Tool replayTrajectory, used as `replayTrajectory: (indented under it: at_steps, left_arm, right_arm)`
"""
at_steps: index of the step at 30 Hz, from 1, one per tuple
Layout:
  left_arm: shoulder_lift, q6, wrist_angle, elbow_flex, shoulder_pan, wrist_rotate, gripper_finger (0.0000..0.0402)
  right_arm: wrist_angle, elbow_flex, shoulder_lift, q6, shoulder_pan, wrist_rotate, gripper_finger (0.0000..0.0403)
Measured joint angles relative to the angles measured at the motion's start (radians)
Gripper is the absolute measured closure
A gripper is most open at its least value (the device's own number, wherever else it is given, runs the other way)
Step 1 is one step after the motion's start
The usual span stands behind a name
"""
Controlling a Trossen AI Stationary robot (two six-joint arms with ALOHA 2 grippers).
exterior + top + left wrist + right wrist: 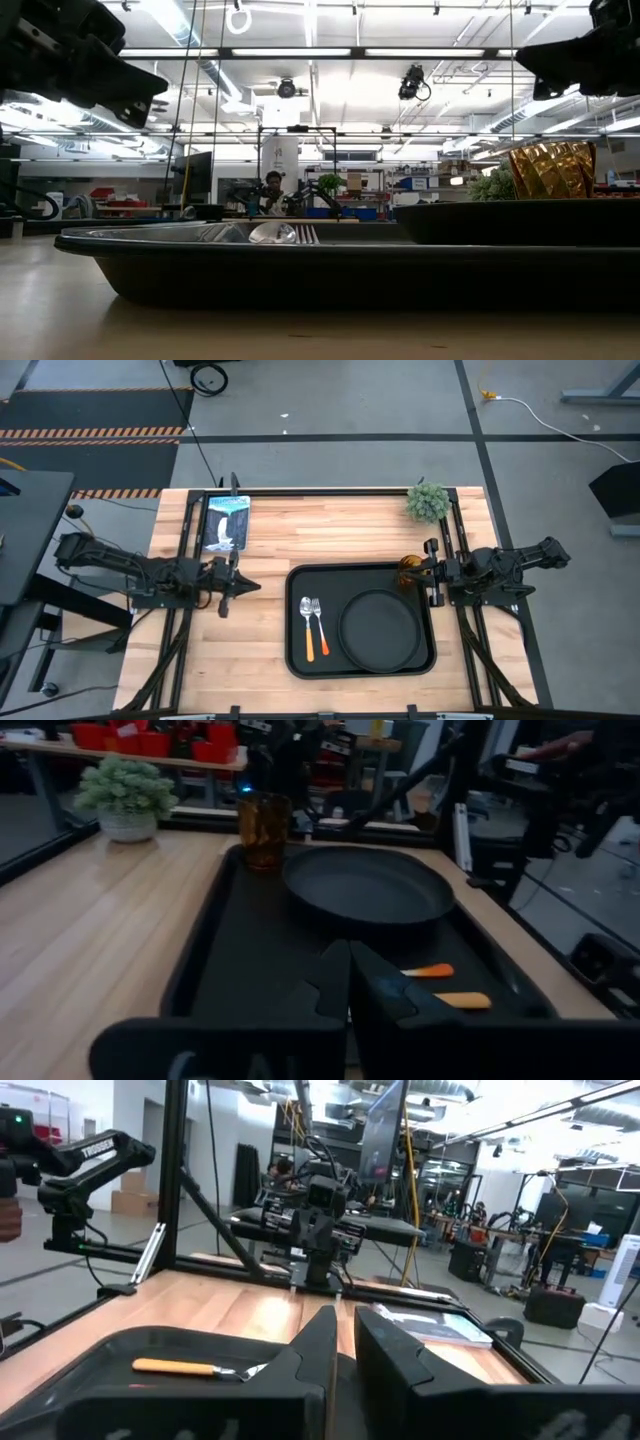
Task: Pick and place plate/cup/fork/spoon on tray
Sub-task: Return to Home Position
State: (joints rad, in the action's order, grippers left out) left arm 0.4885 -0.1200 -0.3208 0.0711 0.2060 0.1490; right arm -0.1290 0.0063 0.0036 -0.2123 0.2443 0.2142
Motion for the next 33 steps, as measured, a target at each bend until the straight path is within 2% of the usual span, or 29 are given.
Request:
replayTrajectory:
  at_steps: [7, 14, 16, 21, 25, 33]
  left_arm:
    - [0.000, 0.025, 0.020, 0.000, 0.076, 0.000, 0.0393]
    - [-0.023, 0.128, 0.036, 0.000, 0.086, -0.033, 0.0393]
    - [-0.042, 0.169, 0.039, 0.000, 0.075, -0.067, 0.0395]
    - [-0.087, 0.232, 0.074, 0.000, 0.023, -0.240, 0.0396]
    - [-0.105, 0.237, 0.133, 0.000, -0.007, -0.301, 0.0394]
    - [-0.103, 0.126, 0.130, 0.000, -0.019, -0.290, 0.0385]
  right_arm:
    - [0.001, 0.000, 0.000, 0.000, 0.000, 0.000, 0.0357]
    - [-0.005, 0.000, 0.000, 0.000, 0.000, 0.000, 0.0357]
    - [-0.005, 0.000, 0.000, 0.000, 0.000, 0.000, 0.0357]
    - [-0.004, 0.000, 0.000, 0.000, 0.000, 0.000, 0.0357]
    - [-0.005, 0.000, 0.000, 0.000, 0.000, 0.000, 0.0357]
    - [-0.004, 0.000, 0.001, 0.000, 0.000, 0.000, 0.0357]
